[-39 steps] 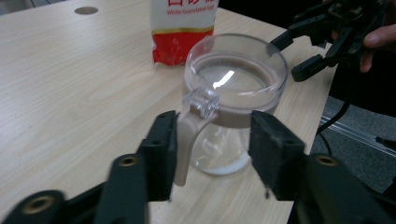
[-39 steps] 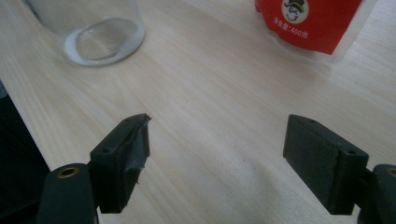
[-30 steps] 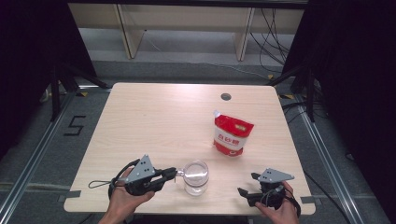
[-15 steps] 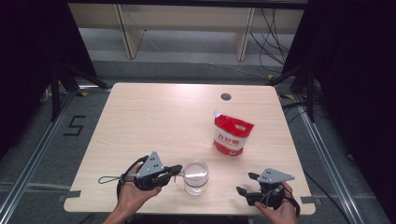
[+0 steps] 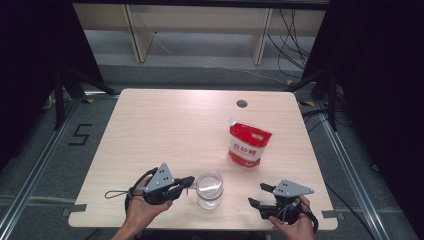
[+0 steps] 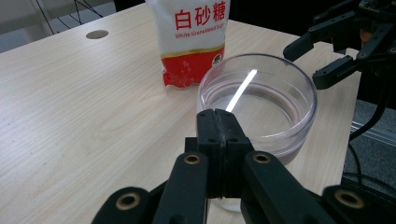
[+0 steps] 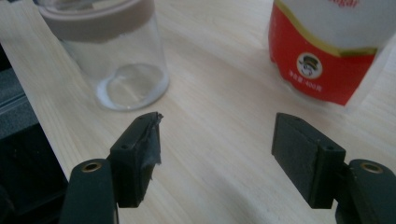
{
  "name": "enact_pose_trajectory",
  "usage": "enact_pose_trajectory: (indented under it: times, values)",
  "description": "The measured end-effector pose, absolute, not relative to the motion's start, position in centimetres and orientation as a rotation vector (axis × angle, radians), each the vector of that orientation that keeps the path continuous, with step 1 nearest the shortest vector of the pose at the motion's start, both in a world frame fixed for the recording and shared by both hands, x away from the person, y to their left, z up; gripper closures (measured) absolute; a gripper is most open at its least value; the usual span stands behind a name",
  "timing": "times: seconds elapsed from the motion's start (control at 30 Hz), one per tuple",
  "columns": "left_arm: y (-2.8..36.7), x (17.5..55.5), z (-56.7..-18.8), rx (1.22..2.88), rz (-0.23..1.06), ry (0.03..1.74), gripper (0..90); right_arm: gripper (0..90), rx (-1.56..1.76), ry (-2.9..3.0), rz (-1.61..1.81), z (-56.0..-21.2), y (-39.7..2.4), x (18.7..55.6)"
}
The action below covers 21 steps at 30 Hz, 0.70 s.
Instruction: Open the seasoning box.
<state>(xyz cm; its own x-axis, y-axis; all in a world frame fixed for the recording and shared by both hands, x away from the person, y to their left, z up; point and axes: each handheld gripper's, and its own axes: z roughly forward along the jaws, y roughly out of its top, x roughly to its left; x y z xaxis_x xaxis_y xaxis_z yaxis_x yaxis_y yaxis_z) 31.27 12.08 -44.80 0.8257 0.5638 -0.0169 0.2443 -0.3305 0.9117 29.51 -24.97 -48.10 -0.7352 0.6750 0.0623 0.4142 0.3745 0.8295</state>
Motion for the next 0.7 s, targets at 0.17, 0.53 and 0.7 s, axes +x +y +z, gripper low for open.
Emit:
enact_pose_trajectory:
  times: [0.17,0.53,0.7]
  values:
    - [12.1,31.2,-44.9,1.908,0.357,0.617,89.0,47.7,0.877,2.337,1.381,-47.2,-23.5,29.3]
    - [12.5,31.3,-45.1,1.907,0.374,0.619,88.8,67.4,0.788,2.351,1.404,-46.5,-21.4,29.0]
    - [12.7,31.4,-45.1,1.911,0.366,0.611,87.7,75.1,0.697,2.339,1.439,-46.1,-20.4,29.0]
